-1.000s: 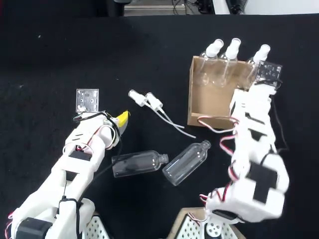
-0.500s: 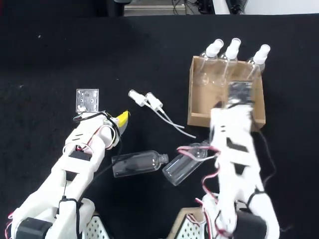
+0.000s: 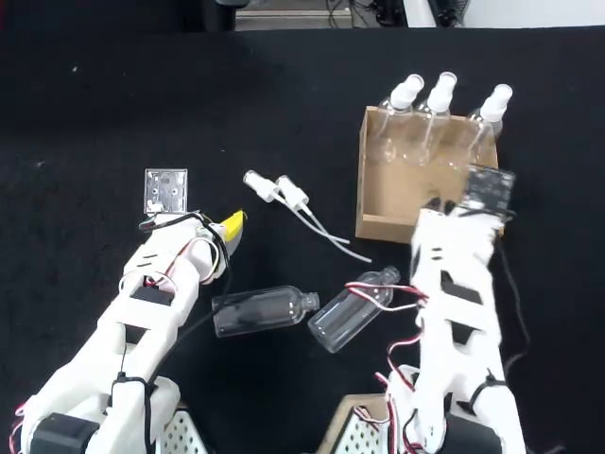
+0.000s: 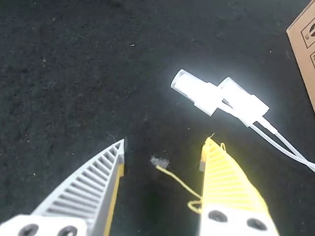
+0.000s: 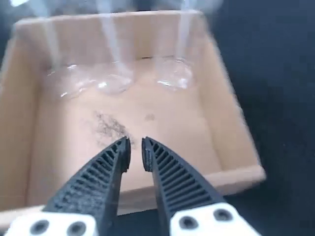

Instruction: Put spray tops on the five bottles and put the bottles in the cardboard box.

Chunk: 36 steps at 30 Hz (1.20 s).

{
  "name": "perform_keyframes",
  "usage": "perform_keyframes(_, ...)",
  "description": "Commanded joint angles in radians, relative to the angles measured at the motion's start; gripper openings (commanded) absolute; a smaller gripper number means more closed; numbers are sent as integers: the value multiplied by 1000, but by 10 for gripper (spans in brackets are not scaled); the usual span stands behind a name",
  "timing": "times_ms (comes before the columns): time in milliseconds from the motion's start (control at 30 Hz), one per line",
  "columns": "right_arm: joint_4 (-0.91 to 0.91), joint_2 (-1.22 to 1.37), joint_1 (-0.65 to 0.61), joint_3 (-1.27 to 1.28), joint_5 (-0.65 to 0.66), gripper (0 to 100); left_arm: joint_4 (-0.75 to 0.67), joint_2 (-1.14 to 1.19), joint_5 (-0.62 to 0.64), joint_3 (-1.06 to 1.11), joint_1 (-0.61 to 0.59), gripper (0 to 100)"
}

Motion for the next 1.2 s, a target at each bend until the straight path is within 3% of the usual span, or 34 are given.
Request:
perform_keyframes(0, -64, -13, 43, -96, -54, 14, -17, -25, -8, -4, 12, 245)
perform_keyframes(200, -278, 272, 63, -213, -51, 12, -17, -25, -8, -4, 12, 245)
perform_keyframes(467, -313, 642, 103, -490, -51, 12, -15, -25, -8, -4, 12, 245)
perform_keyframes(1167, -319, 696, 64, -547, -57, 15, -14, -25, -8, -4, 12, 245)
